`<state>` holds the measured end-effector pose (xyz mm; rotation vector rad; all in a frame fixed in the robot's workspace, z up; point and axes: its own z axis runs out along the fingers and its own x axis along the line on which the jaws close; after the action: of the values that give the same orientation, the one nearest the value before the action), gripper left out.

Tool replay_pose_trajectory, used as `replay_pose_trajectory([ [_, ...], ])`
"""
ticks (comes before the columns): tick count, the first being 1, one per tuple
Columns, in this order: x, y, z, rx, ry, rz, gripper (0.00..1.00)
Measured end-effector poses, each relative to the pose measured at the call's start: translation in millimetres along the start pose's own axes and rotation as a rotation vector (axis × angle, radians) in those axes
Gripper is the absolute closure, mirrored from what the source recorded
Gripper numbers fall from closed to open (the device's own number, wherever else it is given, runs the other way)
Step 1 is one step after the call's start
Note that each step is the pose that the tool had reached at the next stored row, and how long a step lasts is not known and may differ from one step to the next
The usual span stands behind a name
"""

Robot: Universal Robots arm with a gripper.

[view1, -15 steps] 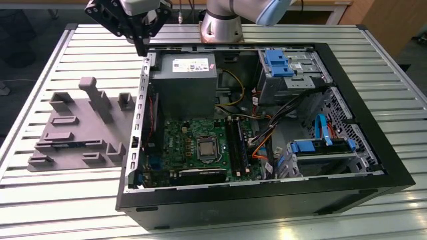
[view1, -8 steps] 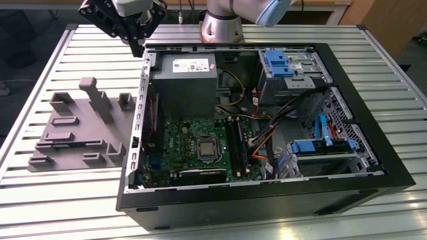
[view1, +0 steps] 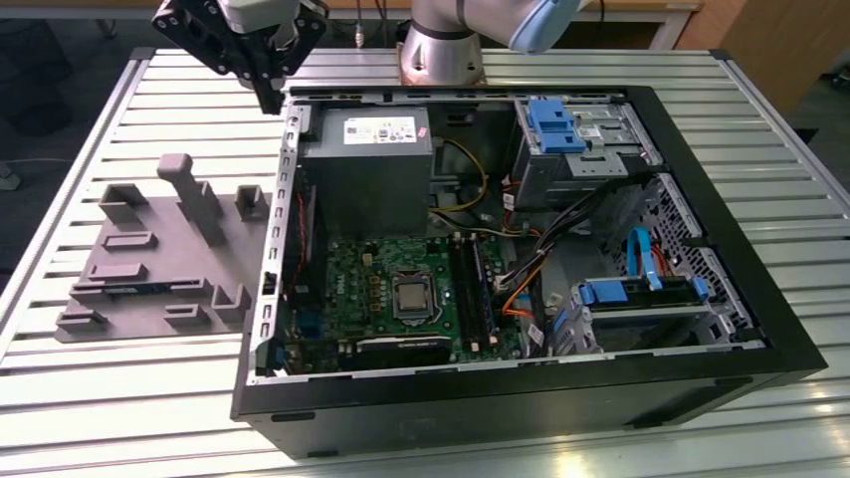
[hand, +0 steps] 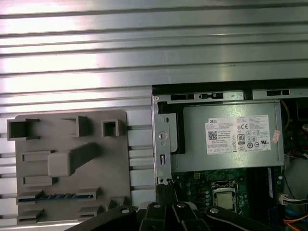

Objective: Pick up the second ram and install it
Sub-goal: 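Reach for the second ram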

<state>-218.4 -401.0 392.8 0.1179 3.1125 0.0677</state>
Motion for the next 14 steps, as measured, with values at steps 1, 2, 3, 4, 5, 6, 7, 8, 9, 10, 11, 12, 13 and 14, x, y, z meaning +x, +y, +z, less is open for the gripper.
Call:
replay_pose_trajectory([
  [1,2.2,-0.2,-0.1,0.0001,0.0,0.0,0.89],
  [2,4.5,-0.5,-0.1,0.0,-0.0001,0.0,0.89],
  [3,7.1,-0.7,-0.2,0.0,0.0,0.0,0.89],
  [4,9.4,-1.0,-0.3,0.0001,0.0,0.0,0.89],
  [5,11.5,-1.2,-0.4,0.0001,0.0,0.0,0.89],
  [6,13.4,-1.3,-0.4,0.0,0.0,0.0,0.89],
  [7,15.3,-1.5,-0.4,0.0,0.0,0.0,0.89],
  [8,17.1,-1.7,-0.5,0.0,0.0,0.0,0.89],
  [9,19.1,-1.8,-0.5,0.0,0.0,0.0,0.89],
  [10,20.8,-2.0,-0.6,0.0,0.0,0.0,0.89],
  [11,22.5,-2.1,-0.6,0.0,0.0,0.0,0.89],
  [12,24.2,-2.3,-0.6,0.0,-0.0001,0.0,0.89],
  [13,25.9,-2.4,-0.7,0.0,0.0,0.0,0.89],
  [14,27.5,-2.5,-0.7,0.0,0.0,0.0,0.89],
])
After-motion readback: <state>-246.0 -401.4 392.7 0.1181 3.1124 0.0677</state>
